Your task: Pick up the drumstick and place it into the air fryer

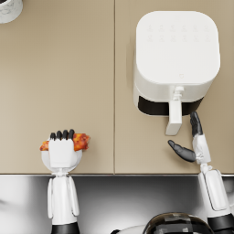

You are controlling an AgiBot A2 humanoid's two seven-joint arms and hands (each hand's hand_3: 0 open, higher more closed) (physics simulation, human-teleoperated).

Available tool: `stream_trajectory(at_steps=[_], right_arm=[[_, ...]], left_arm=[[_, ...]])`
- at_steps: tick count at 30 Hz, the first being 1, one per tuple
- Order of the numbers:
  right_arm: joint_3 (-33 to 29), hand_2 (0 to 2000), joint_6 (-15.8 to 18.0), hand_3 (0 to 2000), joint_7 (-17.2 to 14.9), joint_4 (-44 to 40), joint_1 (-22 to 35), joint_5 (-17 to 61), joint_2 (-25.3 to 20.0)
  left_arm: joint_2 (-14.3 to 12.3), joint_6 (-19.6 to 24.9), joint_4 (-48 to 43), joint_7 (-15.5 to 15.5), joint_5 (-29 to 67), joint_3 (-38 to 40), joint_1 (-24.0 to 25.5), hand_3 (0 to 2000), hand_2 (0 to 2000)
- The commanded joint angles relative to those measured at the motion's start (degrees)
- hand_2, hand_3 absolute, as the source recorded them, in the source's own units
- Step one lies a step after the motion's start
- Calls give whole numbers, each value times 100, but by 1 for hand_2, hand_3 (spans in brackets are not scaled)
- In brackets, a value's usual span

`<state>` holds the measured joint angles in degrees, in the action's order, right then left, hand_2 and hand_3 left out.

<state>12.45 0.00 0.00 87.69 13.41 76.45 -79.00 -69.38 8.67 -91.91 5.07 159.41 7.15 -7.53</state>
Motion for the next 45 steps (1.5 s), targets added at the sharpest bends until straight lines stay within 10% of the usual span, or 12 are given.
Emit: stream_trajectory(at_steps=[1,14,15,16,20,30,44,45], right_arm=[[145,0,0,0,0,-717,281,0,-119],[806,0,7,0,9,-2054,1085,7,-596],[808,1361,10,327,16,-1995,1062,13,-569],[823,2000,-136,653,16,-1906,1050,14,-561],[950,2000,-623,1960,1,-1697,1038,21,-526],[1655,2000,-421,2000,-31,718,-249,25,722],[2128,2000,-526,2000,-64,2544,-925,25,1581],[2126,2000,-490,2000,-61,2696,-964,25,1655]], left_arm=[[65,-250,-877,-137,4,-1,-261,2000,2000],[102,-991,-1550,-483,6,-79,-735,2000,2000],[99,-990,-1565,-484,5,-96,-751,2000,2000],[96,-990,-1561,-484,5,-146,-790,2000,2000],[50,-991,-1515,-486,5,-510,-962,2000,2000],[-415,-986,-981,-485,5,-1872,-1663,2000,2000],[-1963,-996,182,-495,-1565,-3050,-3295,2000,2000],[-714,-996,373,-496,-1582,-4742,-4270,2000,2000]])
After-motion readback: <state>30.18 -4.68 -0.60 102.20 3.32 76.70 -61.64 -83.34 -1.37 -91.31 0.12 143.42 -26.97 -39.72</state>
